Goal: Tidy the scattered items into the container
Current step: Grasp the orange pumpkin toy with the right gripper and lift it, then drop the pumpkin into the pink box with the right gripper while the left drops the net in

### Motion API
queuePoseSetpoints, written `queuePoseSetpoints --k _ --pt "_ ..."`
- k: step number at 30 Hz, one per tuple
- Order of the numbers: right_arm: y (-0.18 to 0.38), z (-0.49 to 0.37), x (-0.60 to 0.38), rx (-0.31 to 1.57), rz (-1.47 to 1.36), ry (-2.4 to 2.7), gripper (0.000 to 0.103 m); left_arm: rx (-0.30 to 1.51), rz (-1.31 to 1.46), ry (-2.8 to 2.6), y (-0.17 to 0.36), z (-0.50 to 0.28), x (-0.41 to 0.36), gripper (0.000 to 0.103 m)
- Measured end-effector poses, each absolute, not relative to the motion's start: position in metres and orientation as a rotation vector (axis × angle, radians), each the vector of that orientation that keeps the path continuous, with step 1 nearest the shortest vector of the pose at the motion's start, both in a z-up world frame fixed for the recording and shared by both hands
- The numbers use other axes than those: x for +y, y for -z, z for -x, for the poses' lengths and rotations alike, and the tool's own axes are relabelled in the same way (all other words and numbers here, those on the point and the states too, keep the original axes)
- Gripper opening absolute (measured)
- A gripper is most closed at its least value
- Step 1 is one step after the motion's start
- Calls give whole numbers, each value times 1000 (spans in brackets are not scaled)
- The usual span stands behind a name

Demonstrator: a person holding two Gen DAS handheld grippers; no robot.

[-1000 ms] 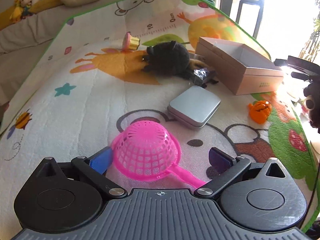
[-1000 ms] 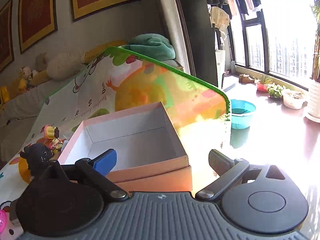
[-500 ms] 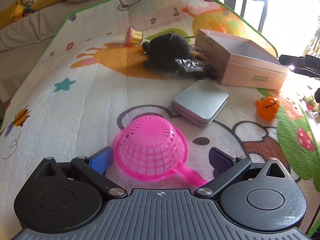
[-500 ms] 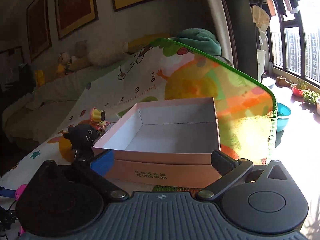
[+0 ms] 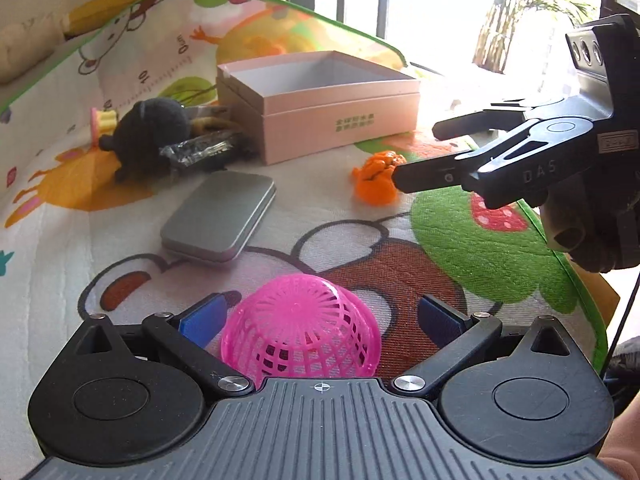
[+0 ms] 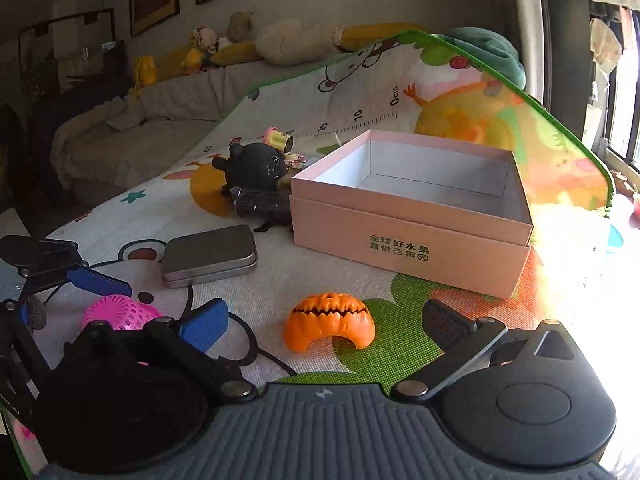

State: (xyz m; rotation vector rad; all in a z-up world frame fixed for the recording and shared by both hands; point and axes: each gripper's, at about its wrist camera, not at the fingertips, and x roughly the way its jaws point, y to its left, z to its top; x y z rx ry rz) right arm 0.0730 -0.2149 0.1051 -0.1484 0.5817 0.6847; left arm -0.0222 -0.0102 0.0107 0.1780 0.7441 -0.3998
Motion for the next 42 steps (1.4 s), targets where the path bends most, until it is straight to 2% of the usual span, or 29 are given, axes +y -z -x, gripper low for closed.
queuePoseSetpoints --k 10,15,16,20,22,31,33,34,42 --pt "-95 -76 -203 605 179 -692 103 783 -253 199 -11 48 10 103" --pt "-89 -101 -197 687 136 -687 103 776 -207 166 -21 44 26 103" --pt "-88 -104 -197 696 127 -686 100 772 -181 199 -24 46 27 103" --pt "-88 -100 -196 709 157 -672 68 748 -156 254 -26 43 16 103" --pt "-89 -91 -197 706 180 -672 60 753 -156 235 -21 32 9 103" --pt "-115 -61 -229 737 212 -666 60 778 -83 190 -15 5 1 103" --pt "-118 -56 -236 756 219 -676 60 770 -78 198 -15 6 -1 98" --pt "-118 -52 -238 764 233 -686 60 768 -86 200 -14 6 -3 81" --pt "-121 -36 -247 795 245 -679 60 761 -136 317 -25 9 -20 79"
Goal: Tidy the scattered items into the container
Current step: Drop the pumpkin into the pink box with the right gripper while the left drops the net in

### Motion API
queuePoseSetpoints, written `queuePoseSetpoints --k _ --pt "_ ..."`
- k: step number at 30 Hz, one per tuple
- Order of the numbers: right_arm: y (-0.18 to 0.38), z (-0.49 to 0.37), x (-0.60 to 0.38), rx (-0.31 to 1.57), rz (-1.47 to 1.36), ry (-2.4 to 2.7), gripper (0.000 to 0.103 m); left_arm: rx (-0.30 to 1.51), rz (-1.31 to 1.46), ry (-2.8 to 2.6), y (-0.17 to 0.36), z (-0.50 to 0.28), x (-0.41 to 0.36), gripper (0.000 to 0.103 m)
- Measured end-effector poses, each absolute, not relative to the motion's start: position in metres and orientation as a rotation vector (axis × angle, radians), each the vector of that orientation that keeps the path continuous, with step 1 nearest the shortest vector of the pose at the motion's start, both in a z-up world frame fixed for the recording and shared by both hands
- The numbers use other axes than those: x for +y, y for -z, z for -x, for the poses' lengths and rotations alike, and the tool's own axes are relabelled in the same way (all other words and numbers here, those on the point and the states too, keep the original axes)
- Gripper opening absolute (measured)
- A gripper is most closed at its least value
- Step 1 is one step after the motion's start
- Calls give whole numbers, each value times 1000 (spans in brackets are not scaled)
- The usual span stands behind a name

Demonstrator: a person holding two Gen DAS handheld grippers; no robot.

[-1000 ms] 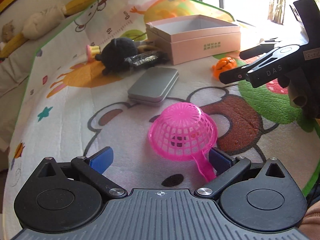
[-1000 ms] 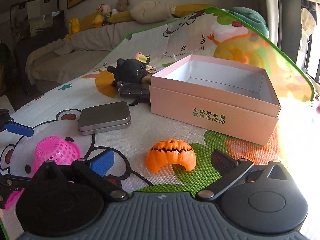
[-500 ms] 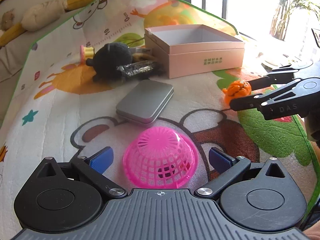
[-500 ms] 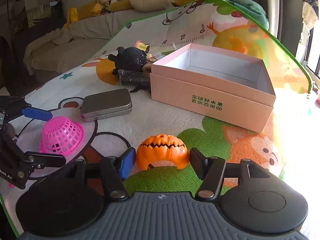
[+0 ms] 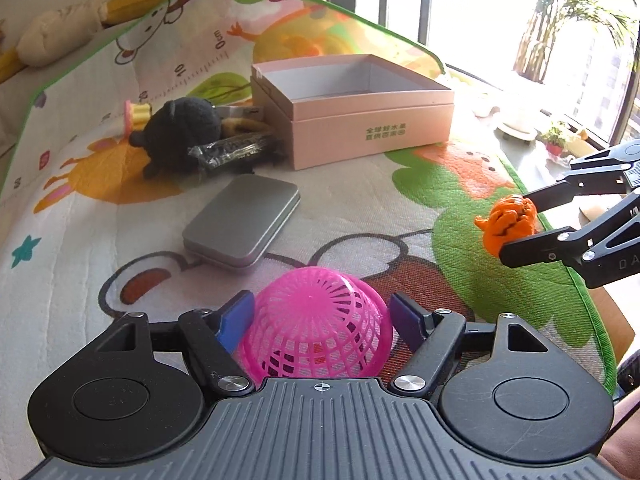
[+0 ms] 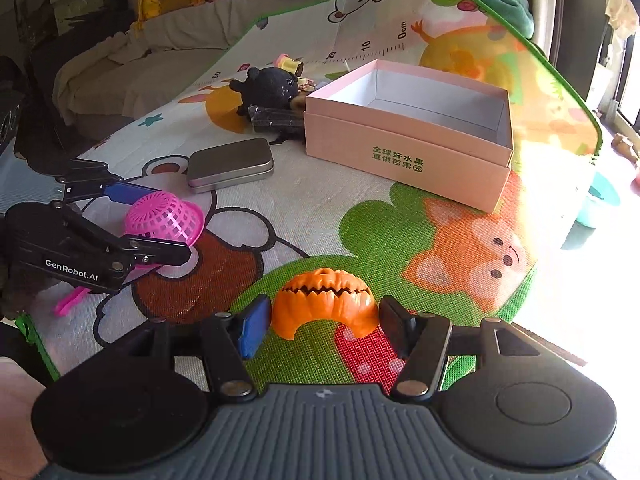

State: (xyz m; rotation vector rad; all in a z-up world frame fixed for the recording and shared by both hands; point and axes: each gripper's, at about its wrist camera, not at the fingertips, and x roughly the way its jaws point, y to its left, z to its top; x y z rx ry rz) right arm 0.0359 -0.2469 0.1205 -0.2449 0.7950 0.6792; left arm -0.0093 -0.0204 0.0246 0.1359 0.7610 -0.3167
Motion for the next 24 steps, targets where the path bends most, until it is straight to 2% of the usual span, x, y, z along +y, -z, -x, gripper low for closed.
queuePoseSetpoints --k 3,9,13,16,18,19,24 --pt "-127 -36 -254 777 219 -656 60 717 -137 356 -45 -1 -29 79" --pt "-172 -67 -267 647 160 -591 60 502 -132 426 -107 -44 -47 79" --pt "-212 -121 -266 535 98 -527 60 414 -162 418 -137 -97 -62 77" --pt "-230 -173 -262 524 23 -507 60 386 -156 429 -152 -142 -66 78" --pt "-231 -207 -259 553 -19 -526 68 411 -81 479 -153 -171 -61 96" --pt "-229 -221 -258 568 -44 -535 82 435 -27 490 -152 -185 -56 99" --pt "-210 -251 -273 600 -123 -442 84 498 62 417 -133 -206 -21 100"
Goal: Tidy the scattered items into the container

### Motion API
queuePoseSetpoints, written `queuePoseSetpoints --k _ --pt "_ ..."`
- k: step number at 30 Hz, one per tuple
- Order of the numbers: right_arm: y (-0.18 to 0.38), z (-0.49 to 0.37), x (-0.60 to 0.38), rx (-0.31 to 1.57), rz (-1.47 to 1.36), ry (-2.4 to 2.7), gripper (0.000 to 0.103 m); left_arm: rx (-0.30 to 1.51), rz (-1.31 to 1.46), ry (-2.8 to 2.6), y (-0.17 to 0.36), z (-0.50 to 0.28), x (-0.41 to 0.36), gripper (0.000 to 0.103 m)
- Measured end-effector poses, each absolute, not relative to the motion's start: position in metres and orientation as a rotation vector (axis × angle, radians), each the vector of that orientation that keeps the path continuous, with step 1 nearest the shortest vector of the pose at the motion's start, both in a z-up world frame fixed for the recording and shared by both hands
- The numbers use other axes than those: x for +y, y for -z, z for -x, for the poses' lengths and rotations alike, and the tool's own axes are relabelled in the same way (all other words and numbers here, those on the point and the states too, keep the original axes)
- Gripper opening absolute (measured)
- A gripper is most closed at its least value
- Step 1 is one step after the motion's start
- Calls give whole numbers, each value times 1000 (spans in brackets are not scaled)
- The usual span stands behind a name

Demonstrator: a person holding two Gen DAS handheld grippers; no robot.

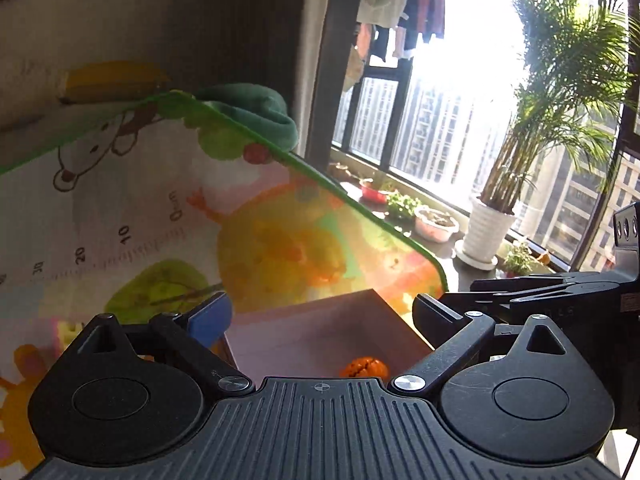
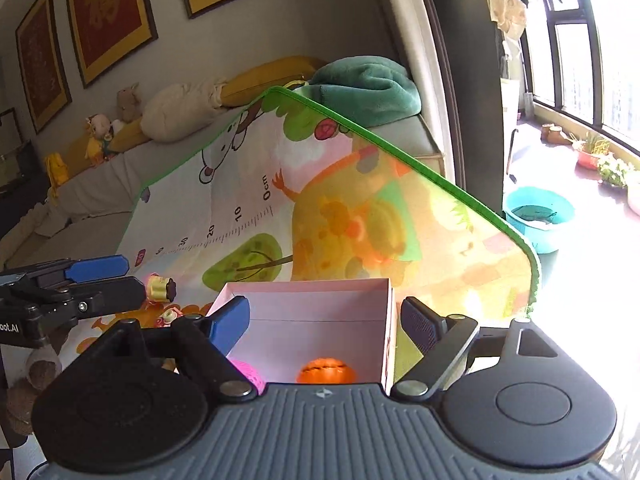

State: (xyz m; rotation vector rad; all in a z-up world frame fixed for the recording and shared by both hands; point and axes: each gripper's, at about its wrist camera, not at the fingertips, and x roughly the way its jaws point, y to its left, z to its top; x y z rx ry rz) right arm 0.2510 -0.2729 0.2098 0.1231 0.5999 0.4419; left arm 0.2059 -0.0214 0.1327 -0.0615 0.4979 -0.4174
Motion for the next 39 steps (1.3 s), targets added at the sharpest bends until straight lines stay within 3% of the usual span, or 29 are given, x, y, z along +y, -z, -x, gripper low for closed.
queuePoseSetpoints --k 9,16,20,21,23,26,29,39 --pt "-178 -212 -254 583 34 -450 85 631 -92 305 -64 -122 16 102" --pt "-157 -274 -200 855 -141 -647 85 738 123 157 -35 -58 19 103" --pt "-140 -291 -172 926 -101 -637 84 723 93 174 -42 -52 12 103" --pt "-137 -294 -167 952 -105 -641 83 716 65 179 -44 -50 10 103" --pt "-126 -299 -161 1030 -120 -613 59 703 18 196 -46 -49 9 103" --pt "-126 -298 -167 991 -100 -548 59 692 6 208 -45 -48 11 103" --pt "-137 -288 -175 783 105 -404 58 699 6 207 -38 -48 13 103" --pt "-172 -200 -219 604 75 -464 91 724 -68 168 -20 -50 10 103"
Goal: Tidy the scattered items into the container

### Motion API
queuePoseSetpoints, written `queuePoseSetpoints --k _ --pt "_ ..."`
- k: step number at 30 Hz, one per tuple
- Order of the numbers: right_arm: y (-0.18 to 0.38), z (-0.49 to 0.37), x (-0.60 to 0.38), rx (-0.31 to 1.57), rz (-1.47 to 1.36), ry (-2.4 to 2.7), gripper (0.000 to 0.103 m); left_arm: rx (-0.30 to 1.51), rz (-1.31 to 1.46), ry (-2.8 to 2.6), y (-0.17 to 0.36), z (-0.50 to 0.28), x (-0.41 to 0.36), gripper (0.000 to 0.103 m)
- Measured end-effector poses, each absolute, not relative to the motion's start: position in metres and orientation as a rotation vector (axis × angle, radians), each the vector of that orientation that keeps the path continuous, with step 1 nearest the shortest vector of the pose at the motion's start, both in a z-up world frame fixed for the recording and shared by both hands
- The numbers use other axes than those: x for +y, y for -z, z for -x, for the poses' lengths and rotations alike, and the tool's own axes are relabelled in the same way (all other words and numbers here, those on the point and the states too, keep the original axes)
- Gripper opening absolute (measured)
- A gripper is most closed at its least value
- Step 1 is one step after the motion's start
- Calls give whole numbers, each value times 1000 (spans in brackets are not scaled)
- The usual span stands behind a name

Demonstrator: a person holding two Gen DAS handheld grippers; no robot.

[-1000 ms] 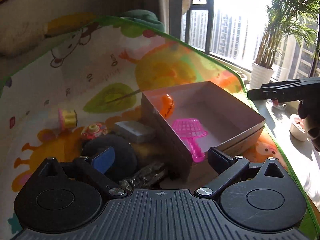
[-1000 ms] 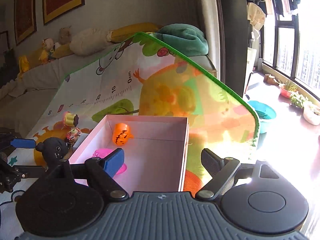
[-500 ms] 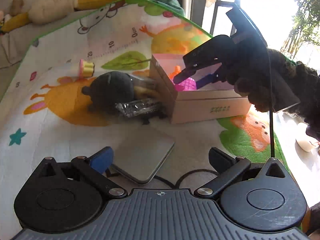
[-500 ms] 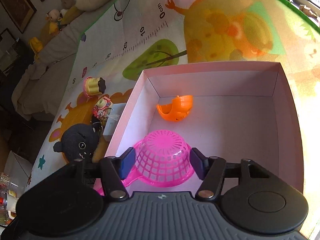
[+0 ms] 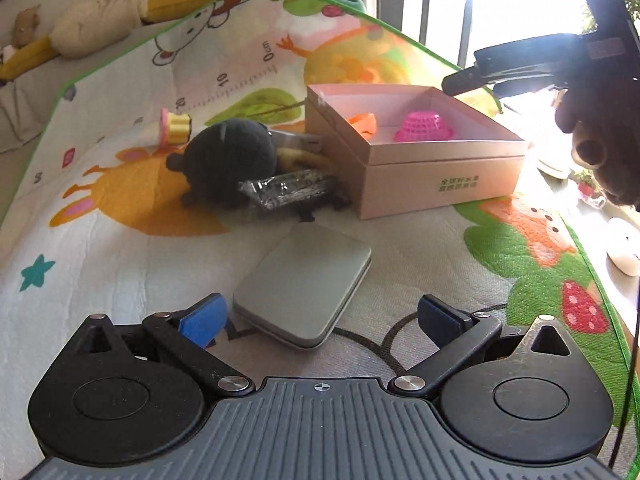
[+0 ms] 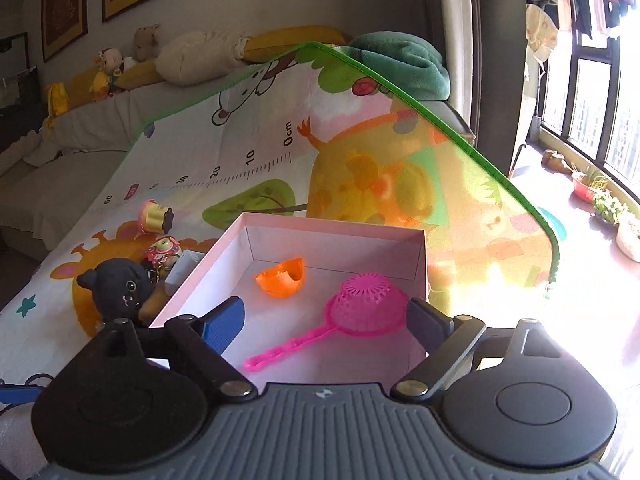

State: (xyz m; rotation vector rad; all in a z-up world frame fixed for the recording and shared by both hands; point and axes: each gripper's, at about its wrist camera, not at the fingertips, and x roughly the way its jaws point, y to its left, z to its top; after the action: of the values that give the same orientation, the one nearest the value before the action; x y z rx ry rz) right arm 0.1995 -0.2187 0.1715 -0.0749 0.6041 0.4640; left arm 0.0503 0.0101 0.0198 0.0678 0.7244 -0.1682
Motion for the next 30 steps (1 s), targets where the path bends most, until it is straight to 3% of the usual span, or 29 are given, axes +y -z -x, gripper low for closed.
queuePoseSetpoints --k 3,15,30 --pt "-165 -157 -224 580 37 -517 103 739 -107 117 -17 -56 13 103" --pt "-90 -103 -207 787 3 -557 103 791 -110 29 -7 -67 33 103" --pt "-103 -100 -167 802 163 -618 103 725 33 -169 -2 -56 73 103"
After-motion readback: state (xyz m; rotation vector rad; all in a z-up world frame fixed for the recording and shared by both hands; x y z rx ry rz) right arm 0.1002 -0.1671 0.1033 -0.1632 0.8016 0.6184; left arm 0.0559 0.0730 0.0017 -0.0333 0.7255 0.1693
